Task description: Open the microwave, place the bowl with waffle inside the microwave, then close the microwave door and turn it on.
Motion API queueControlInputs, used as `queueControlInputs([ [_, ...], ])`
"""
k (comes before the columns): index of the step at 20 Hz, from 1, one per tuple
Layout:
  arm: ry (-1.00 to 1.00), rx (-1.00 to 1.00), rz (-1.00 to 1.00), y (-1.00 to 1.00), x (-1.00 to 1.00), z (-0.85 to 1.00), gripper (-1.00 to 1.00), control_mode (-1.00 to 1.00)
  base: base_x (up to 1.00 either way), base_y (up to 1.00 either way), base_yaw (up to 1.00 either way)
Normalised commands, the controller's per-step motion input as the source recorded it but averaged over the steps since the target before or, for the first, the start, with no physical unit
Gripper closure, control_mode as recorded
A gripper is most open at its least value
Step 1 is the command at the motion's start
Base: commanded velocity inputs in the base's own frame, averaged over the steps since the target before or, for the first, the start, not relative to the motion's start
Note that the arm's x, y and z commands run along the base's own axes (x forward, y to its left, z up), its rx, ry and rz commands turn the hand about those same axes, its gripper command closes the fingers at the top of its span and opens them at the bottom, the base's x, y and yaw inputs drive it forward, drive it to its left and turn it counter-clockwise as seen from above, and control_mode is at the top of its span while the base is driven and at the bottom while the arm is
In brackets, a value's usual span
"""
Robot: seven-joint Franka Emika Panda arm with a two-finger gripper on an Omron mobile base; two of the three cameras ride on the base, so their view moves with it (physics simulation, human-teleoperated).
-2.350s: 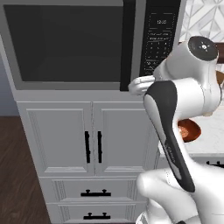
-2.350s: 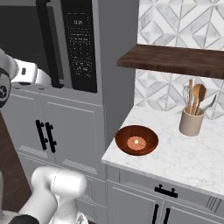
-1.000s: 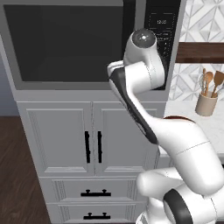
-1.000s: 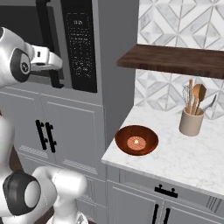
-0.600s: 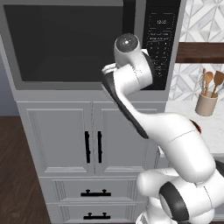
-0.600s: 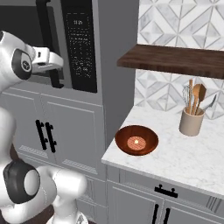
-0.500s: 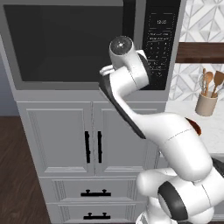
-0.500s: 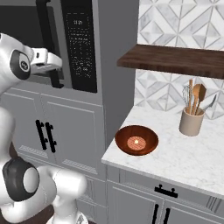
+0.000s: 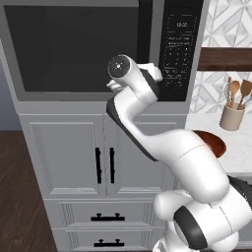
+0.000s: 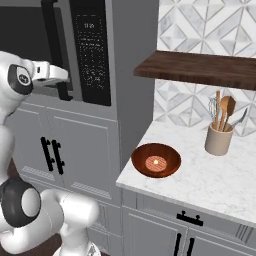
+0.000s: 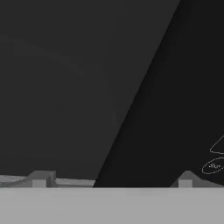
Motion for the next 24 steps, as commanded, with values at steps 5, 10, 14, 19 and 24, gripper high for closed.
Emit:
queueControlInputs([
  [5, -0.22, 0.00, -0.07, 0.00, 0.20, -0.31, -1.00, -1.00, 0.00, 0.00, 0.00],
  [10, -0.12, 0.00, -0.08, -0.24, 0.27, -0.37, -1.00, -1.00, 0.00, 0.00, 0.00],
  [14, -0.01, 0.00, -0.08, -0.59, 0.17, -0.22, -1.00, -1.00, 0.00, 0.00, 0.00],
  [19, 0.00, 0.02, -0.01, -0.90, 0.19, -0.15, -1.00, -1.00, 0.00, 0.00, 0.00],
  [24, 0.00, 0.10, 0.19, -1.00, 0.51, -0.39, -1.00, -1.00, 0.00, 0.00, 0.00],
])
